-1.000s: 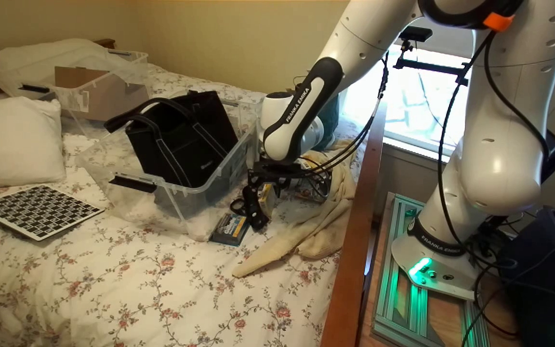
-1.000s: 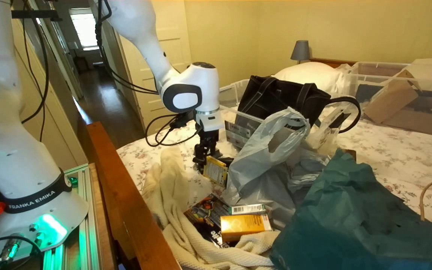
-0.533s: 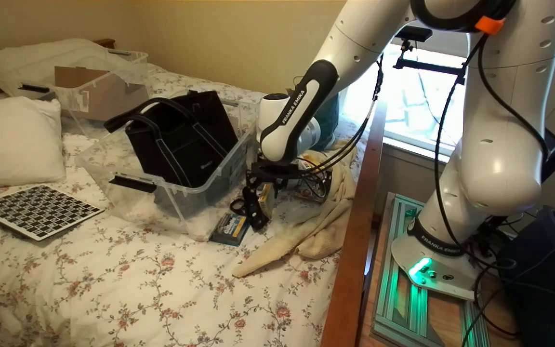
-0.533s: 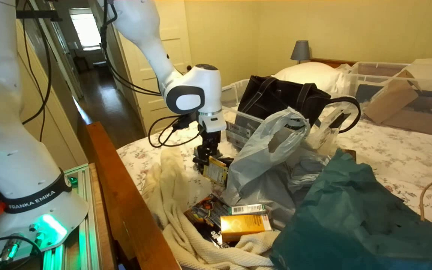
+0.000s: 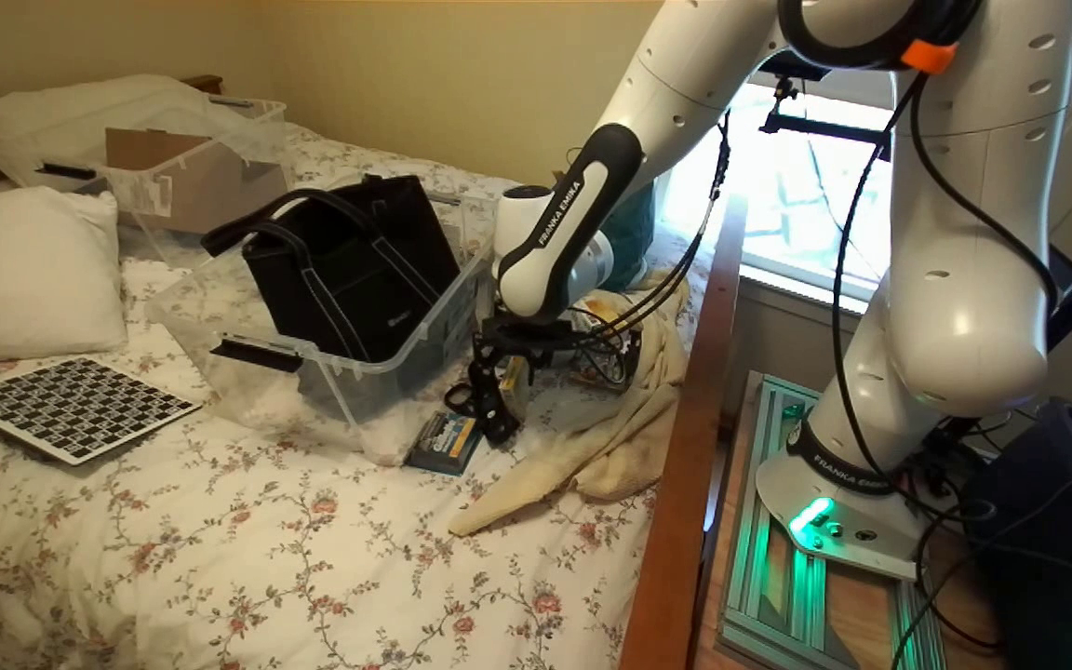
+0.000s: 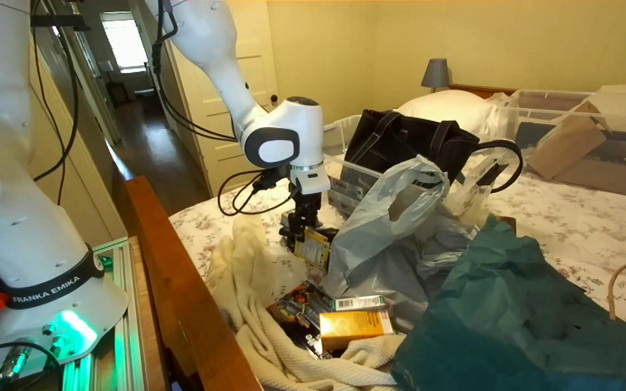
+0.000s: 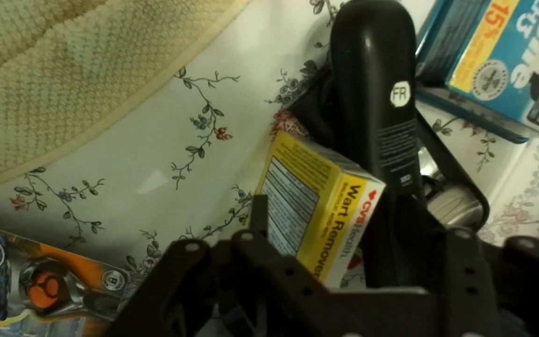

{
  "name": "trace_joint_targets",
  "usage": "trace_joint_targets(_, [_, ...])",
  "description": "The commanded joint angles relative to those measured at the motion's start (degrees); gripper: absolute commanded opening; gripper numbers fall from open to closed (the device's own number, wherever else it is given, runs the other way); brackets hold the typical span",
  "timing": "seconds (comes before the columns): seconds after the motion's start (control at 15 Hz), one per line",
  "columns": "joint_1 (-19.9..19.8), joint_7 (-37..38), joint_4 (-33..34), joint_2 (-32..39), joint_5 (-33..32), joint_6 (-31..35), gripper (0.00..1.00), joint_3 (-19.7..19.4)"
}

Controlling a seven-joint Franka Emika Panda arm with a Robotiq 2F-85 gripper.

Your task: Put the yellow packet into the hang bag

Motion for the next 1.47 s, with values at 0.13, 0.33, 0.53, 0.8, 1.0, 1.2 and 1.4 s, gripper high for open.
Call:
trace_joint_targets(0.13, [0.9,-1.9,2.6,2.1,2.1,-2.7,0.27,-0.6])
trace_joint_targets(0.33, [-0.1,-3.2,4.0,2.8,2.8,-7.3,0.07,0.2])
trace_joint_targets(0.53, [0.5,-2.4,4.6,2.0,2.4,-11.1,0.07,-0.9])
trace_joint_targets(0.8, [2.2,0.1,3.0,-1.8,0.2,-13.4,0.05,-3.1])
trace_joint_targets(1.0, [3.7,1.9,1.5,-5.4,-2.1,-14.8,0.05,-5.0])
trace_joint_targets(1.2, [4.9,3.4,0.0,-9.8,-5.0,-16.1,0.05,-6.1])
trace_joint_targets(1.4, [5.7,7.0,-1.0,-14.5,-10.2,-19.8,0.05,-6.5])
